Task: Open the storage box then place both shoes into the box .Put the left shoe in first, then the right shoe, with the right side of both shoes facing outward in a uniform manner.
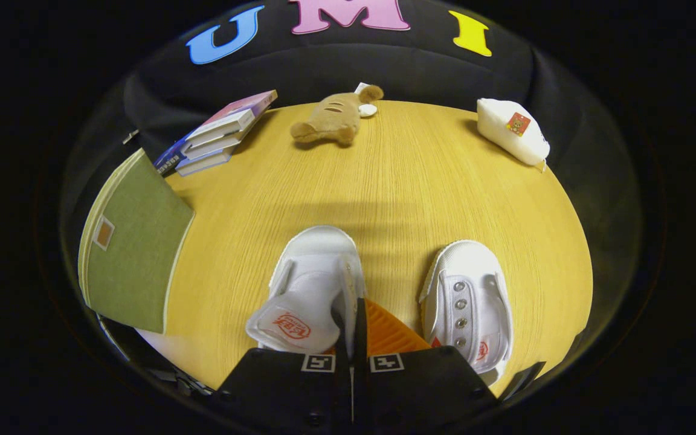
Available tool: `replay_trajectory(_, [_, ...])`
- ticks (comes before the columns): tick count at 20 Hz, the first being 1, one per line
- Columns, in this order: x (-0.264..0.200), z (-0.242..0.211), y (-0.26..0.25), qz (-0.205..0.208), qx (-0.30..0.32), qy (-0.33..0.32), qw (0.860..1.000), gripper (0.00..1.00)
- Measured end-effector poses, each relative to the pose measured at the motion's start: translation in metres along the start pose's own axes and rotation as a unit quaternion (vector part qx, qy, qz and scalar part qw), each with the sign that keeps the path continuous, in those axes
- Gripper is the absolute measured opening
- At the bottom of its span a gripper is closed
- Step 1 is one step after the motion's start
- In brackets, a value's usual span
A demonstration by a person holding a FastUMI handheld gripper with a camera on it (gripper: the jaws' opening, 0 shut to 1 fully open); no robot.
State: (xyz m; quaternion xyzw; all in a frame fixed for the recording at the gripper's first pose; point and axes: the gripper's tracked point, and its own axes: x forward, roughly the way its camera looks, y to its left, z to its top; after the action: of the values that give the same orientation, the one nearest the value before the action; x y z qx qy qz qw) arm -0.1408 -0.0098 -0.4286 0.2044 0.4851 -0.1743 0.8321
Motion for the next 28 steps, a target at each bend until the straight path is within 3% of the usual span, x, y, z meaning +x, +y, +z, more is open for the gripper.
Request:
replay_trajectory(8, [-0.087, 0.082, 0.067, 0.054, 0.068, -0.035, 0.996, 0.06])
replay_trajectory(15, [-0.134, 0.144, 0.217, 0.131, 0.078, -0.018, 0.988, 0.06])
replay_trajectory(18, [-0.121, 0.142, 0.282, 0.146, 0.085, 0.017, 0.985, 0.06])
replay_trajectory(22, [-0.074, 0.105, 0.335, 0.11, 0.065, 0.067, 0.99, 0.06])
replay_trajectory(28, [-0.016, 0.068, 0.38, 0.076, 0.089, 0.109, 0.987, 0.06])
